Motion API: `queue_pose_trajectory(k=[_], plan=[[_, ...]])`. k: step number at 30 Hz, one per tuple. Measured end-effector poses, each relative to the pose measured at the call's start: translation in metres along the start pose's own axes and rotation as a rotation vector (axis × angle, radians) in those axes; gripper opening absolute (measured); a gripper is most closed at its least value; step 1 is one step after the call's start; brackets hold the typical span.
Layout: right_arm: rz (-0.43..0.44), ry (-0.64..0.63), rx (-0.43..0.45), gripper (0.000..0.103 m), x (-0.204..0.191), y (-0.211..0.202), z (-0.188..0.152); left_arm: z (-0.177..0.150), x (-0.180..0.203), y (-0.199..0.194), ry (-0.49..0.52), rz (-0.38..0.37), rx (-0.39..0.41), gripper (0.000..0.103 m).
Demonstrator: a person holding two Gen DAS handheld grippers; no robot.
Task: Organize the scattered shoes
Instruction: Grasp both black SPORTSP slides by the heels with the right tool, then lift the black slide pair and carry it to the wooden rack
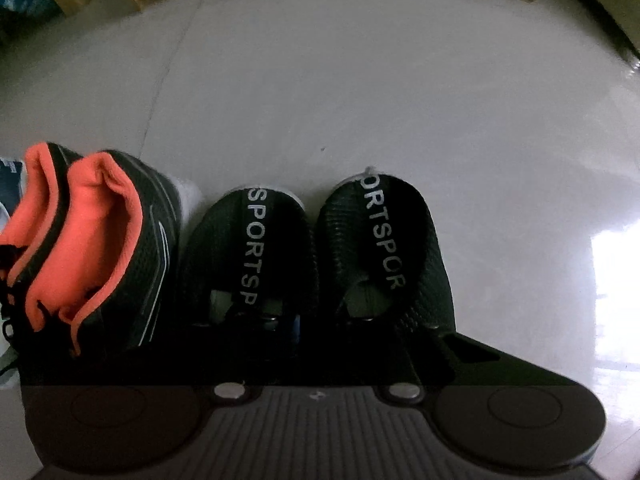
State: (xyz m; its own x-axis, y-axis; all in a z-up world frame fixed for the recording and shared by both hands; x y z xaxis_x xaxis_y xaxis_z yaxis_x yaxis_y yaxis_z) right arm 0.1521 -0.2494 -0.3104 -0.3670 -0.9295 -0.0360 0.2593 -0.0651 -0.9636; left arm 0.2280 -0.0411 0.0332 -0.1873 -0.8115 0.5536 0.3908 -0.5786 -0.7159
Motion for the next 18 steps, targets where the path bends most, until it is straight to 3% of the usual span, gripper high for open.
queue_pose_trajectory(k=[10,18], plan=[[0.017,-0.060,0.221,0.007,0.016,-0.030,-0.018,0.002,0.013,0.012,-0.008,0.003,-0.023,0.103],[0.044,-0.069,0.392,0.007,0.019,-0.059,0.003,0.002,0.028,0.025,-0.006,0.021,-0.032,0.103]])
Point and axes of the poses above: each gripper's, at about its wrist camera, not at the fingertips, and y roughly the way its jaws point, x to its right, z to its top, the point moved 3 cm from there along y, roughly the way its jaws point, and after that the axes turned 1 degree about -x, right-handed, at the moved point
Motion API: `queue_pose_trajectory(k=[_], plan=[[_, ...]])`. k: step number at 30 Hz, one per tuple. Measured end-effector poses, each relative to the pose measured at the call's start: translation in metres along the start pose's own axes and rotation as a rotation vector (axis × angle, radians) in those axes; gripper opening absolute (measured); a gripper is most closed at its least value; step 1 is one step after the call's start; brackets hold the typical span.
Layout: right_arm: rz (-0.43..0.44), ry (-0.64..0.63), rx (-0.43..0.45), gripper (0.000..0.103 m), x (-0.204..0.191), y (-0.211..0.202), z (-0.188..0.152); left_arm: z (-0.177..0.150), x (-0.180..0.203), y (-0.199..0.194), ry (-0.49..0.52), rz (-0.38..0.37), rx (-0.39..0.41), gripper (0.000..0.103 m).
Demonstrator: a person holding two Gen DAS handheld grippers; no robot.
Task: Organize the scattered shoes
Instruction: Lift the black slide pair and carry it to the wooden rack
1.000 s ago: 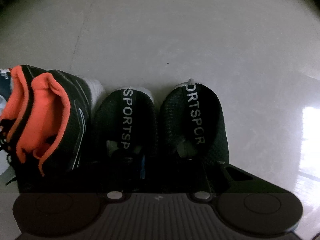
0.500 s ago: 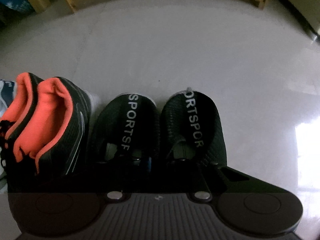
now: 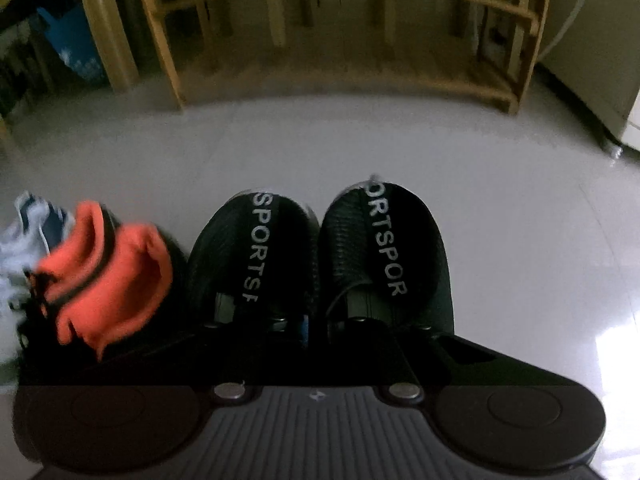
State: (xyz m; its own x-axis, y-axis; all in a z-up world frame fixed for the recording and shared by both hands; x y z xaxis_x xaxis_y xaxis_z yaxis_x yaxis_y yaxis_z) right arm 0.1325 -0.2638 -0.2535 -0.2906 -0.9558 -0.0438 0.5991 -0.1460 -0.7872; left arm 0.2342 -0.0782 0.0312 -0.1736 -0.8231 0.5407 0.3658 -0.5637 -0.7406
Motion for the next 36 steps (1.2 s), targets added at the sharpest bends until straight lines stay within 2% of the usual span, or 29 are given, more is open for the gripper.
queue_pose_trajectory(k=[6,9,11,14,16,20,23,26,29,32,36], plan=[[0.021,0.018,0.159,0.007,0.006,-0.021,0.065,0.004,-0.002,0.001,-0.021,0.000,0.012,0.103],[0.033,0.038,0.244,0.007,0.007,-0.036,0.107,0.009,-0.005,-0.004,-0.027,0.005,0.045,0.103],[0.050,0.045,0.294,0.007,0.003,-0.044,0.141,0.016,-0.009,-0.010,-0.034,0.014,0.098,0.103],[0.075,0.046,0.352,0.006,-0.006,-0.055,0.185,0.024,-0.012,-0.018,-0.015,0.062,0.154,0.103],[0.093,0.041,0.403,0.006,-0.018,-0.061,0.230,0.028,-0.015,-0.021,-0.013,0.073,0.178,0.103],[0.123,0.034,0.461,0.006,-0.046,-0.061,0.296,0.035,-0.037,-0.031,-0.001,0.166,0.239,0.103],[0.148,0.034,0.489,0.006,-0.069,-0.057,0.339,0.039,-0.049,-0.030,-0.044,0.183,0.218,0.103],[0.170,0.042,0.507,0.006,-0.093,-0.049,0.378,0.042,-0.049,-0.028,-0.067,0.169,0.212,0.103],[0.181,0.047,0.526,0.006,-0.117,-0.039,0.411,0.044,-0.037,-0.025,0.001,0.178,0.221,0.103],[0.192,0.064,0.523,0.006,-0.132,-0.030,0.430,0.041,-0.034,-0.017,0.039,0.190,0.194,0.103],[0.178,0.068,0.555,0.006,-0.147,-0.017,0.461,0.038,-0.038,-0.005,-0.007,0.152,0.124,0.103]])
Point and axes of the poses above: each gripper's, at about its wrist camera, not at the fingertips, and y roughly the way its jaws point, x to its right, z to its top, the point moved 3 cm from there along y, roughly the way its jaws point, and after that the axes turned 1 degree about -x, right-handed, at the moved point
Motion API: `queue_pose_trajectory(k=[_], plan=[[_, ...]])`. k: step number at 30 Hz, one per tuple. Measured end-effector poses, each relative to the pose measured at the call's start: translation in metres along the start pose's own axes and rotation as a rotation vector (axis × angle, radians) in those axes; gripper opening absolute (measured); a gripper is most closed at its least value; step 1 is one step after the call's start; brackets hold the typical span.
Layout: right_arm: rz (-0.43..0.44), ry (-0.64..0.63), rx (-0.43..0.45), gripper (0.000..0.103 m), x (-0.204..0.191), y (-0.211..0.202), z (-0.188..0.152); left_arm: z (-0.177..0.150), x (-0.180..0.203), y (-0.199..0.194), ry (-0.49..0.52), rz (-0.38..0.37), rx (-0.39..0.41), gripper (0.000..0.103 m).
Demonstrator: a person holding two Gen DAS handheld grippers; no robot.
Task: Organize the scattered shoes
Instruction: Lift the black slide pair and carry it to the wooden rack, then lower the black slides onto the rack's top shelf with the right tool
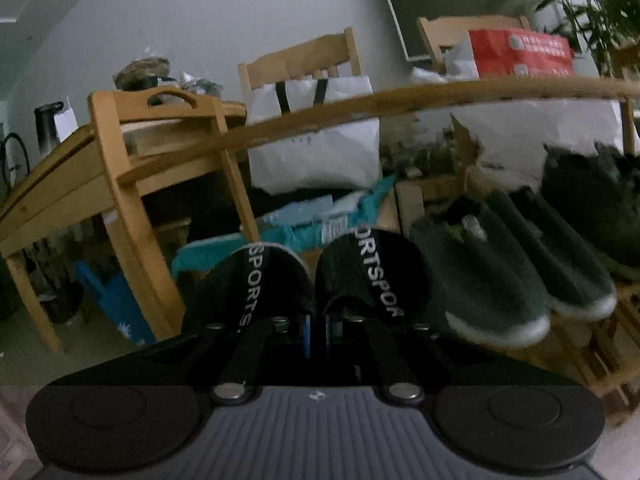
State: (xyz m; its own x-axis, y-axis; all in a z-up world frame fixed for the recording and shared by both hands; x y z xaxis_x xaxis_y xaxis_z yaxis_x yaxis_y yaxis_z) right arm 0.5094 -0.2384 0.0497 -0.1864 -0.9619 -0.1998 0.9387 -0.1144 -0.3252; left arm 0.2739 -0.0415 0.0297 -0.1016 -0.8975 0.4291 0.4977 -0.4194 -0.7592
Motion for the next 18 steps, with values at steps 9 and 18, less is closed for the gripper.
queue_pose_trajectory(k=[9,18], plan=[[-0.079,0.008,0.080,0.006,0.000,0.078,0.034,-0.003,-0.009,0.000,-0.011,0.008,-0.027,0.103],[-0.073,-0.025,0.165,0.005,-0.010,0.124,0.053,-0.001,-0.017,0.009,-0.001,-0.001,-0.054,0.103]])
Point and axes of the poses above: each gripper's, at about its wrist camera, not at the fingertips, and y roughly the way its jaws point, x to its right, z to its top, the point moved 3 cm from there along y, roughly the way its jaws point, and after that the axes turned 1 degree about -x, right-handed, at the moved point
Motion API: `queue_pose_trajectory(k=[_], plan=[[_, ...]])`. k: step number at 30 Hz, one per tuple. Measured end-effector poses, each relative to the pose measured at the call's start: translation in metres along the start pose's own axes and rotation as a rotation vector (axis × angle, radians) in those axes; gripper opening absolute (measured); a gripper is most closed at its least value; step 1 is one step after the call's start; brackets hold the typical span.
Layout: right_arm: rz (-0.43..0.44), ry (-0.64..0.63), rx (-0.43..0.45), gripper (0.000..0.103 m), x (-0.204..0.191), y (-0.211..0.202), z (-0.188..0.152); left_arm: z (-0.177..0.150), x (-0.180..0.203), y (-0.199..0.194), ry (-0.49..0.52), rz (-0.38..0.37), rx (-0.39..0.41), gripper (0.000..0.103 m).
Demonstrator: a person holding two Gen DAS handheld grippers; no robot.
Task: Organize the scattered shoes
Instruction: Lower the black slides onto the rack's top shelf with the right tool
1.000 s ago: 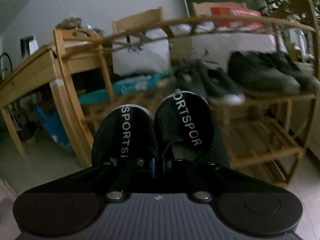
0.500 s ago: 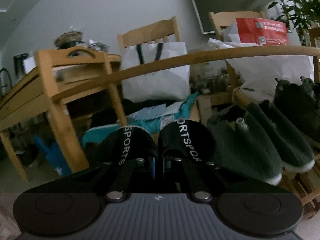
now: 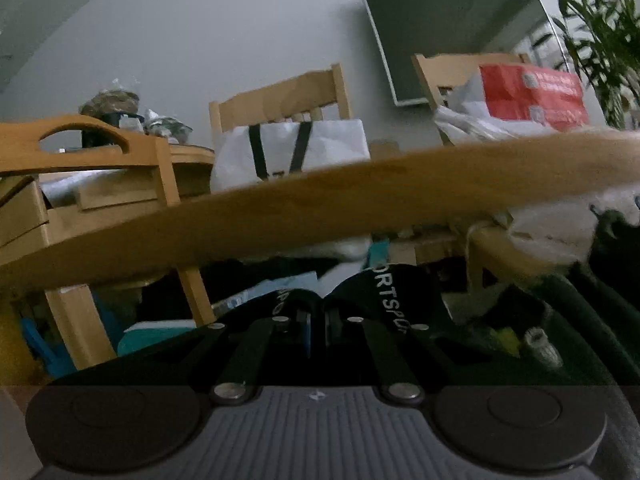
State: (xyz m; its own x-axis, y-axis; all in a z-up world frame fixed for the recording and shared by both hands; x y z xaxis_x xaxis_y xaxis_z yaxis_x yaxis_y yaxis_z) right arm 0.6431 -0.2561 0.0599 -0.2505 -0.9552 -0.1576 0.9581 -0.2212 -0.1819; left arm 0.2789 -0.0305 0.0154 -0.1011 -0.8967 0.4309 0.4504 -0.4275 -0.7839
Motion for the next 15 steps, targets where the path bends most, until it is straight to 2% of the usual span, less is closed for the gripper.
queue_pose_trajectory(k=[12,14,15], plan=[[-0.035,-0.054,0.025,0.008,-0.005,0.027,-0.005,0.005,-0.002,0.012,-0.006,-0.001,-0.013,0.103],[-0.031,-0.060,0.022,0.015,-0.006,0.027,-0.005,0.005,0.002,0.007,0.002,0.004,0.003,0.103],[-0.020,-0.063,0.020,0.033,-0.007,0.026,-0.004,0.005,0.003,0.006,0.006,0.002,0.007,0.103]])
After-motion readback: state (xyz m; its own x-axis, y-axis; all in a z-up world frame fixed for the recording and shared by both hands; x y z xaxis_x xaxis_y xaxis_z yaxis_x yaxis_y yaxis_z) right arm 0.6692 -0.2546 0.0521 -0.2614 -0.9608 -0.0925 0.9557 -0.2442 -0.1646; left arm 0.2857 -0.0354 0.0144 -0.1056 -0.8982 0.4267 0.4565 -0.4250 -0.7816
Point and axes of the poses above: each gripper's, at about its wrist camera, not at the fingertips, and y roughly the way its jaws point, x to its right, z to its top, the point moved 3 cm from there along y, roughly the way its jaws point, and after that the axes turned 1 degree about -x, right-handed, at the moved point
